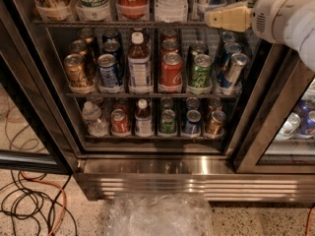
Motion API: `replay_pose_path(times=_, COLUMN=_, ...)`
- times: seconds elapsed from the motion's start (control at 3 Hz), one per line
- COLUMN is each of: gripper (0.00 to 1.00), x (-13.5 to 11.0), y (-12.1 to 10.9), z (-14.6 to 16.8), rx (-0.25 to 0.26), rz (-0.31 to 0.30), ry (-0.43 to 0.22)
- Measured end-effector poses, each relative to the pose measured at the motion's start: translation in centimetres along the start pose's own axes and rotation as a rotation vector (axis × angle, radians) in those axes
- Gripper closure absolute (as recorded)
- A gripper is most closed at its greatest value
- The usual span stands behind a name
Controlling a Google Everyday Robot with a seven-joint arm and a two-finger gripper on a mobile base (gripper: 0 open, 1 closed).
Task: Pick 7up can from top shelf of fridge
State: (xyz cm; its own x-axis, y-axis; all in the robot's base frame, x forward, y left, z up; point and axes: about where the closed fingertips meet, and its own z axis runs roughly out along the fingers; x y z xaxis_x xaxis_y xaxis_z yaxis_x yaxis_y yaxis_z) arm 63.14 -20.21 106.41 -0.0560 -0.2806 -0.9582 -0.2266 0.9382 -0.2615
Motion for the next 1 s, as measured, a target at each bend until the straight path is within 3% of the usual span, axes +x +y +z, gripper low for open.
replay_pose_path(times=0.33, gripper=0.07, x=-0.3, y=0.2, z=0.7, rx=-0.002, rz=0.002, ry=-0.022)
replay_pose_path(times=0.67, gripper=0.25, x=-0.9, y=0.4, z=1.7, rx=-0.005, rz=0.008, ry=-0.058)
replay_pose_path(times=1.0, gripper=0.2, x=-0.9, y=0.2, z=2.2, rx=0.0, rz=0.0, ry=-0.068)
